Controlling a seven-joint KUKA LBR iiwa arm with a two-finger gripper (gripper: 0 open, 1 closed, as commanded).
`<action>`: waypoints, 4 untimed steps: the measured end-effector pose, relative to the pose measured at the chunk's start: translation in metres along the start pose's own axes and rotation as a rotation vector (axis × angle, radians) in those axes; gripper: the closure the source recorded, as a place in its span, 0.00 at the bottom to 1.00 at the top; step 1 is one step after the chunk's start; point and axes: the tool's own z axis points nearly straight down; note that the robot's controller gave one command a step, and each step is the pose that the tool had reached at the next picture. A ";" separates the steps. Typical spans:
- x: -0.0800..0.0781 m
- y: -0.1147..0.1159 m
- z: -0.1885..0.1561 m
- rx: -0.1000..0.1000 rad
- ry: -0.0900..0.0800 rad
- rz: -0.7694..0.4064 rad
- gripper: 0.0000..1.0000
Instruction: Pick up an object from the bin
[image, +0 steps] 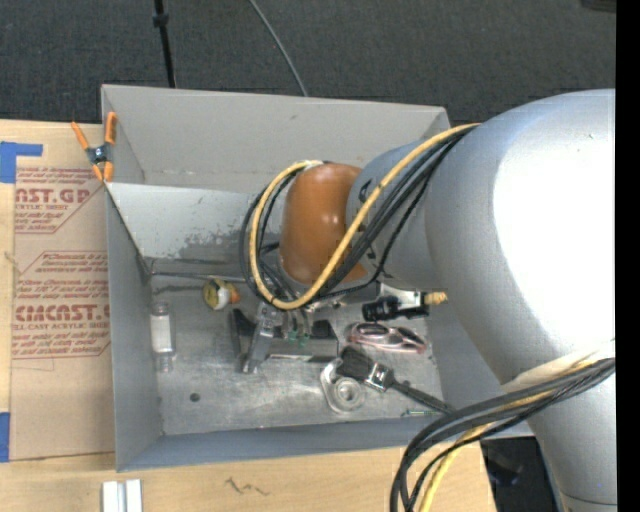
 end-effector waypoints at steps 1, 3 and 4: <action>0.002 -0.001 -0.012 0.005 0.011 -0.001 1.00; 0.003 -0.001 -0.050 0.006 0.015 -0.001 1.00; 0.002 0.000 -0.066 0.005 0.012 -0.001 1.00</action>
Offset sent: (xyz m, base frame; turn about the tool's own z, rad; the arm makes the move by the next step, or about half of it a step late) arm -0.0001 0.0001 0.1065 0.0000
